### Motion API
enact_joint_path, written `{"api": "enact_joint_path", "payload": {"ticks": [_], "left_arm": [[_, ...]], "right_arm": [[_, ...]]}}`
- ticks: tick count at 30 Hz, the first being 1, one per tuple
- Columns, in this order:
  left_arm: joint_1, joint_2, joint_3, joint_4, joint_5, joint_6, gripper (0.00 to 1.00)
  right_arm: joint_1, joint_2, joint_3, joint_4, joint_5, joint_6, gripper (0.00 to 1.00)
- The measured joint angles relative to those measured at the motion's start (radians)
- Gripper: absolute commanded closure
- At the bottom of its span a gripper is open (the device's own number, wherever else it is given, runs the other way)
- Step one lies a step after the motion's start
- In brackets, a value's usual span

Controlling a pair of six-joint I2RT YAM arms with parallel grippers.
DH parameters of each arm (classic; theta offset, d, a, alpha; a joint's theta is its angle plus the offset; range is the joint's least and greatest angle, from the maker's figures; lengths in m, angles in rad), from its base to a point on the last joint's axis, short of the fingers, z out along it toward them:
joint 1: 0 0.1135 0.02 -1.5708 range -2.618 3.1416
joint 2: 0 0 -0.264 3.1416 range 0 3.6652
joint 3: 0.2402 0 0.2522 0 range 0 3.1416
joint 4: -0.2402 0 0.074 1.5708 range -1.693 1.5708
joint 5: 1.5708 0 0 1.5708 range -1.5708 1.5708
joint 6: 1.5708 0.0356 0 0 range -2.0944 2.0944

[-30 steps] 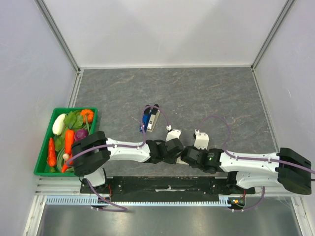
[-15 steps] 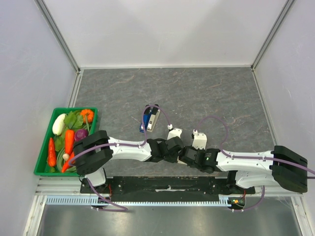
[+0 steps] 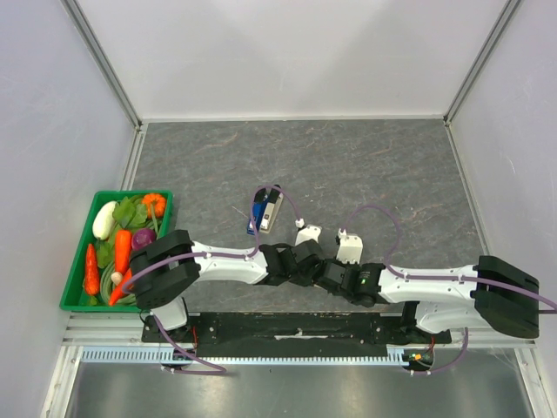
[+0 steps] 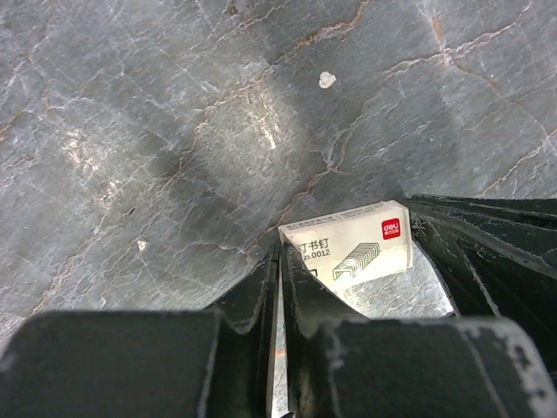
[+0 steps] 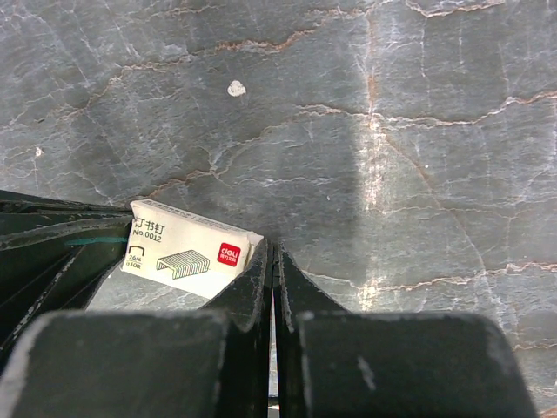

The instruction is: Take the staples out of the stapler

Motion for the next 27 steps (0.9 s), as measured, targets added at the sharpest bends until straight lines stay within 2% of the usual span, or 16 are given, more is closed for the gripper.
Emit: {"api": "enact_joint_path", "payload": {"ticks": [4,8,12,18,22,27], "left_arm": [[0.004,-0.002,0.0,-0.002,-0.001,0.0,0.88],[0.002,-0.007,-0.003,-0.003,-0.005,0.0,0.77],[-0.006,-0.024,-0.005,-0.026,-0.017,0.003,0.61],[-0.019,-0.08,-0.005,-0.098,-0.045,0.01,0.54],[-0.025,-0.124,-0.004,-0.14,-0.073,0.012,0.52],[-0.031,-0.157,0.005,-0.209,-0.117,0.016,0.51]], "right_arm": [[0.0,0.002,0.004,0.001,0.0,0.0,0.95],[0.0,-0.008,0.004,-0.01,0.001,-0.002,0.87],[0.001,-0.051,0.012,-0.065,-0.002,-0.004,0.68],[0.0,-0.119,0.085,-0.2,0.055,-0.028,0.4],[-0.005,-0.155,0.151,-0.25,0.114,-0.051,0.34],[-0.023,-0.159,0.208,-0.266,0.153,-0.09,0.33]]}}
